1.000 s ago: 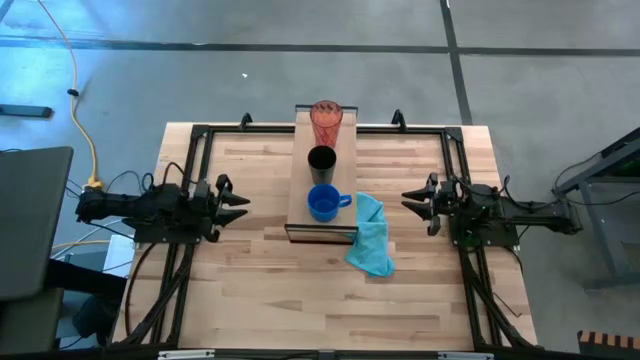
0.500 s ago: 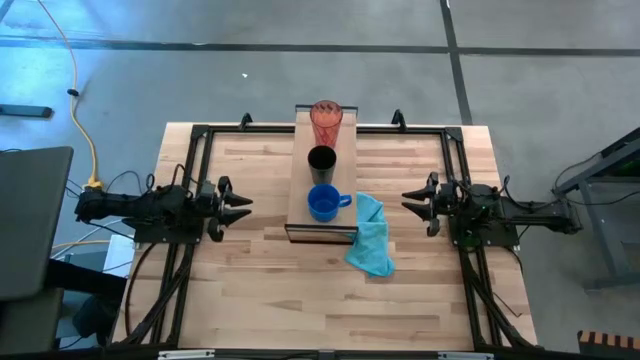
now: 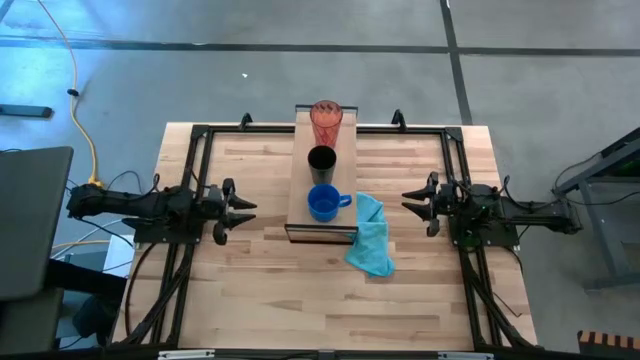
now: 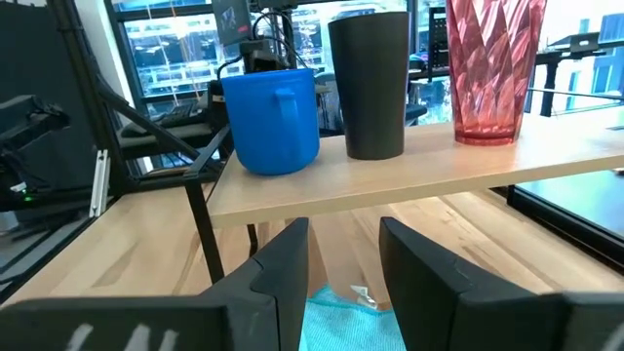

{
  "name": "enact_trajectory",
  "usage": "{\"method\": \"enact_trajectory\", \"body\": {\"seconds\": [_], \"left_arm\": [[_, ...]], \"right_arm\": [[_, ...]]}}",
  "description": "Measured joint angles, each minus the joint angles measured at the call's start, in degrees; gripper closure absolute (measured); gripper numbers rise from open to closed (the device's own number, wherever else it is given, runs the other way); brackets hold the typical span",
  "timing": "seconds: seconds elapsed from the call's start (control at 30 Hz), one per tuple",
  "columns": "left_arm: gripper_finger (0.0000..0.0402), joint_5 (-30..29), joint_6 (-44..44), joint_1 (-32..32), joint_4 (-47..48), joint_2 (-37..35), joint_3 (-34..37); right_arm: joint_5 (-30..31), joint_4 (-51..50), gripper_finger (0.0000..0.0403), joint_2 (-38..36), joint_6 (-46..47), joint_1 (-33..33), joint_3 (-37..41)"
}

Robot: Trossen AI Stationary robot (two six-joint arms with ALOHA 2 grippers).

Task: Stack small to large cups/mugs on shelf
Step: Return to Home Position

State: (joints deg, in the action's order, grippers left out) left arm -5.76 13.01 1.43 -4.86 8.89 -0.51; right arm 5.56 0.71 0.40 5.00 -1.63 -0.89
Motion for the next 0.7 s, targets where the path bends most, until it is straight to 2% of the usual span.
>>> {"method": "enact_trajectory", "body": {"seconds": [0.17, 0.23, 0.5, 0.7], "left_arm": [[0.0263, 8.6, -13.6, 0.0, -8.5, -0.2, 0.0], [0.0263, 10.1, -16.8, 0.0, -8.9, -0.2, 0.0], [0.0263, 9.9, -18.9, 0.0, -6.6, -0.6, 0.0], [0.0263, 10.7, -20.3, 0.0, -4.7, -4.6, 0.0]], "right_arm": [[0.0, 0.0, 0.0284, 0.0, 0.3, 0.0, 0.0], [-0.2, 0.0, 0.0284, 0.0, 0.0, 0.1, 0.0], [-0.7, 0.4, 0.0284, -0.1, -5.6, 0.1, 0.0], [-1.2, 0.5, 0.0284, -0.1, -7.0, 0.1, 0.0]]}}
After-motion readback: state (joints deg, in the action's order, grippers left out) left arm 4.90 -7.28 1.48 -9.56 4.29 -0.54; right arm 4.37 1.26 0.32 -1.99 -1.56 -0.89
